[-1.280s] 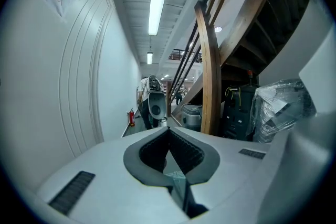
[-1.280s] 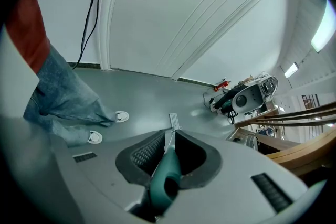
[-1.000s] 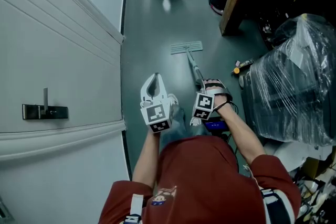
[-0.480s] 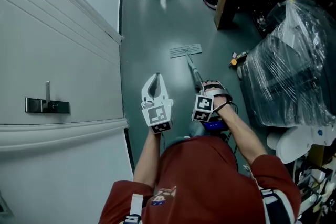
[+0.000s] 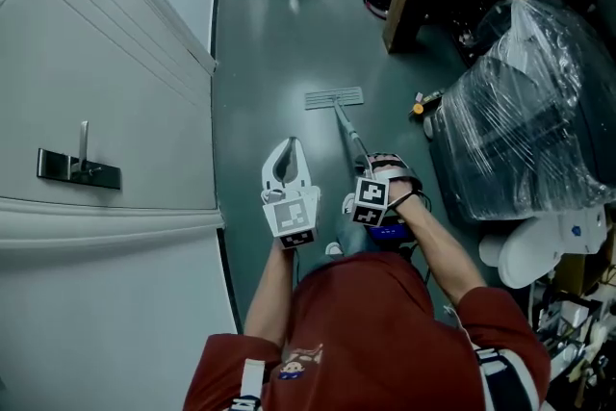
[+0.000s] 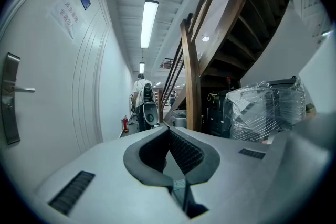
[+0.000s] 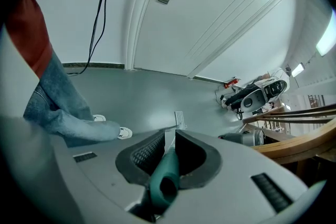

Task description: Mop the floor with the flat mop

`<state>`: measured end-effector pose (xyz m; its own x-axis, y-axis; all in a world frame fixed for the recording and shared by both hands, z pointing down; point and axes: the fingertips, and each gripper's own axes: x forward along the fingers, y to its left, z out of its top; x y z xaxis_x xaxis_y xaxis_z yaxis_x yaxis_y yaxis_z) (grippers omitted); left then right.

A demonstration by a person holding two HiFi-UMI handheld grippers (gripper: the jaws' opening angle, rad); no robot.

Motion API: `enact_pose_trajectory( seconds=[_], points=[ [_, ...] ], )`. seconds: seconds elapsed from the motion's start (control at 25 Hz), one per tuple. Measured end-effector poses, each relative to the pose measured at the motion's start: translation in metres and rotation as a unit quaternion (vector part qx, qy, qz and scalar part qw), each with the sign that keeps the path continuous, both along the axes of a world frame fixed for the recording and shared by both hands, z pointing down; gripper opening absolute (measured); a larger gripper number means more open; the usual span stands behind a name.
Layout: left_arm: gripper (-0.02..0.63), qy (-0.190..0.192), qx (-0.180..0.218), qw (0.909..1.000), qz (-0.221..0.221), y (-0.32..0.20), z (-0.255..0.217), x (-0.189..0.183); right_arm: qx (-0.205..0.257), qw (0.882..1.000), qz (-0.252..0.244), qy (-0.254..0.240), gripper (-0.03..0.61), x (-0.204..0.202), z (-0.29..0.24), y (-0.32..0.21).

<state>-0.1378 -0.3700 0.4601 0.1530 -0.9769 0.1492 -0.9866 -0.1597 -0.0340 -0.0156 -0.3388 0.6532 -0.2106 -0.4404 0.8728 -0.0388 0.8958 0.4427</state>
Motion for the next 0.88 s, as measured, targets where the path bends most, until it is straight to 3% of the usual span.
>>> enact_pose_trajectory(
  seconds=[0.32, 0.88],
  points=[
    [0.015, 0.015, -0.002, 0.9998, -0.009, 0.058, 0.008, -0.014, -0.010, 1.000, -0.002, 0.012, 0.072, -0.008, 0.008, 0.054],
    [0.015, 0.011, -0.011, 0.9998, 0.011, 0.159, 0.013, 0.023, -0.017, 1.000, 0.006, 0.006, 0.071, 0.016, 0.003, 0.161]
  ],
)
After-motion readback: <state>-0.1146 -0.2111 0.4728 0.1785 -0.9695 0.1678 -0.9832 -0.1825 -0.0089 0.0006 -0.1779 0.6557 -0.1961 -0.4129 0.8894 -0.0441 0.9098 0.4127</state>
